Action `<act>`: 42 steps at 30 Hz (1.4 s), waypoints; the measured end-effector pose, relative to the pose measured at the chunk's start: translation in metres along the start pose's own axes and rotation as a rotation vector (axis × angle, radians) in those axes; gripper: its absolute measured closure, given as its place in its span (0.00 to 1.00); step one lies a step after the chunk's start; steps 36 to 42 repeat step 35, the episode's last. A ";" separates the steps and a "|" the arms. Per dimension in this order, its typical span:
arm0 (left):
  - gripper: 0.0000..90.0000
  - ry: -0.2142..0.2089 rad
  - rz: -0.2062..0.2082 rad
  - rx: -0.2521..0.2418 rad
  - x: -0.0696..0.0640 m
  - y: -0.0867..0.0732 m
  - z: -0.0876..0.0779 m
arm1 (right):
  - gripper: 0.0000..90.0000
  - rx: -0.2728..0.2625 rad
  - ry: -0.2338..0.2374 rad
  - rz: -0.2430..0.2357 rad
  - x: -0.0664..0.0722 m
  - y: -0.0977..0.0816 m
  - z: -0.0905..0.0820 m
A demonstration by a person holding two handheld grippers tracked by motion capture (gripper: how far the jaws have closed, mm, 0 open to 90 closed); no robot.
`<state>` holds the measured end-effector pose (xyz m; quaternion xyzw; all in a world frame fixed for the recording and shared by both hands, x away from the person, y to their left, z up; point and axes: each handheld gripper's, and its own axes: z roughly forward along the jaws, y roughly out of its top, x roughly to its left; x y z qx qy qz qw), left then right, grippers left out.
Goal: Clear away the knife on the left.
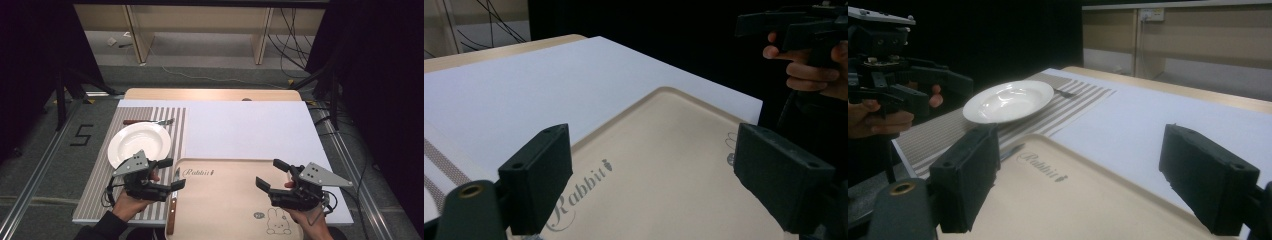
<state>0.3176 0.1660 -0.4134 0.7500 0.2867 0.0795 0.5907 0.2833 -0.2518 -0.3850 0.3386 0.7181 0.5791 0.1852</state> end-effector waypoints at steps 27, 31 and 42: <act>0.17 0.030 0.001 0.012 -0.005 -0.004 -0.002 | 0.19 0.002 0.004 -0.004 0.000 0.000 0.000; 0.17 0.028 0.003 0.019 -0.005 -0.004 -0.001 | 0.19 0.002 0.003 -0.005 0.001 0.000 0.000; 0.17 0.029 0.006 0.032 -0.005 -0.005 0.000 | 0.19 0.003 0.004 -0.005 0.001 0.000 0.000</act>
